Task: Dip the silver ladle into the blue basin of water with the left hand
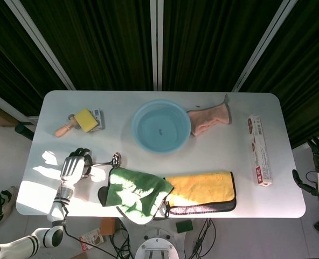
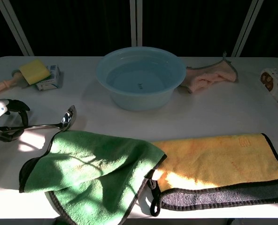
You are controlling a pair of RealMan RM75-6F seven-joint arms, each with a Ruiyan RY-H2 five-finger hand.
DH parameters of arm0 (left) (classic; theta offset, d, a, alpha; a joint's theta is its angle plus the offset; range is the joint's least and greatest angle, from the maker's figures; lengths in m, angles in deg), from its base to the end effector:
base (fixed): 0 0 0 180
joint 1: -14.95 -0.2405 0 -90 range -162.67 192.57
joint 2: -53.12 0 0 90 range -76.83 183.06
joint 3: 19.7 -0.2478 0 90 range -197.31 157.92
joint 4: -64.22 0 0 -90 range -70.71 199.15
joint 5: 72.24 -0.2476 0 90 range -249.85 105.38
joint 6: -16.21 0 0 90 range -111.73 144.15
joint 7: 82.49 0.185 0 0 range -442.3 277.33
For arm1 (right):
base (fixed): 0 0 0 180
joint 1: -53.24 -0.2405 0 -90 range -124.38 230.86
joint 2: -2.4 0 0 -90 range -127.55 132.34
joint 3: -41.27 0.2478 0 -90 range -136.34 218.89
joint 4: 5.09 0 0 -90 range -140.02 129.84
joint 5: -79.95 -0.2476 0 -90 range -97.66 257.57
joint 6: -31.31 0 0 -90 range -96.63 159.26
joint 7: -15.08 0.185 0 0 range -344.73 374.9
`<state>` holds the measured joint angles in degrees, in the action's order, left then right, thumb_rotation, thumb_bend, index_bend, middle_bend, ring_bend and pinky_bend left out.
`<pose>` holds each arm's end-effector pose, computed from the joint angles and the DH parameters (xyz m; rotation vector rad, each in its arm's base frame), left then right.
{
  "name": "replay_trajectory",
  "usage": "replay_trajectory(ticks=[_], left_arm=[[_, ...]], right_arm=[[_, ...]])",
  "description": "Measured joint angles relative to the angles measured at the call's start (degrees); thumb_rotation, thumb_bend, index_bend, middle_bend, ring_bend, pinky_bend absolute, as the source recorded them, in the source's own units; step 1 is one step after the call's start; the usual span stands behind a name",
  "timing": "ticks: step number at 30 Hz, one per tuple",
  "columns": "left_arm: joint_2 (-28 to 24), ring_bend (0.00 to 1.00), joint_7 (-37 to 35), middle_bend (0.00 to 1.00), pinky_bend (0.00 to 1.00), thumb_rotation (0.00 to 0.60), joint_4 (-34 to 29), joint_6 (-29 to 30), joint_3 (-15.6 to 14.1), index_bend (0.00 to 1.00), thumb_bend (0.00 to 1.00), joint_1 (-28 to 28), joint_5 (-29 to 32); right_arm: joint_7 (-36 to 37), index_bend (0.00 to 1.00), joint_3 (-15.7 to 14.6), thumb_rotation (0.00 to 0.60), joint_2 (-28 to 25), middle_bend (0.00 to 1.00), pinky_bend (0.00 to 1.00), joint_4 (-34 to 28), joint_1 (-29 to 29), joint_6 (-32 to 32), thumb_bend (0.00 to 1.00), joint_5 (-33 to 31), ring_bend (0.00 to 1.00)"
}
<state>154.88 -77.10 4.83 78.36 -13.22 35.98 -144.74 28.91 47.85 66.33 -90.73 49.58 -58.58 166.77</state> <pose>-0.3080 0.3162 -0.0913 -1.5307 -1.1361 -0.7658 -0.3328 -0.2335 0.1613 1.2612 -0.8804 1.0942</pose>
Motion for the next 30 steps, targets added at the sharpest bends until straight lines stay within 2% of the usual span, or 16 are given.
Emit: replay_trajectory(ticks=[5, 11, 19, 30], left_arm=[[0.1, 0.13, -0.3, 0.23, 0.22, 0.6, 0.1, -0.1, 0.0, 0.55, 0.4, 0.0, 0.1], [-0.1, 0.19, -3.5, 0.32, 0.25, 0.6, 0.0, 1.6, 0.0, 0.63, 0.45, -0.2, -1.6], [-2.1, 0.33, -13.3, 0.52, 0.46, 0.6, -1.0, 5.3, -0.5, 0.75, 0.49, -0.6, -6.1], [-5.6, 0.46, -20.1, 0.61, 0.64, 0.6, -3.0, 8.4, -1.6, 0.76, 0.51, -0.8, -9.9]], right_arm=[[0.0, 0.02, 0.0, 0.6, 0.0, 0.0, 0.0, 0.1, 0.0, 0.0, 0.36, 0.1, 0.0], [0.2, 0.02, 0.0, 0.6, 0.0, 0.0, 0.0, 0.1, 0.0, -0.2, 0.36, 0.1, 0.0], [0.3, 0.02, 0.0, 0.6, 0.1, 0.0, 0.0, 0.3, 0.0, -0.3, 0.36, 0.3, 0.0], [0.6, 0.02, -0.2, 0.6, 0.3, 0.0, 0.0, 0.5, 0.0, -0.5, 0.36, 0.8, 0.0]])
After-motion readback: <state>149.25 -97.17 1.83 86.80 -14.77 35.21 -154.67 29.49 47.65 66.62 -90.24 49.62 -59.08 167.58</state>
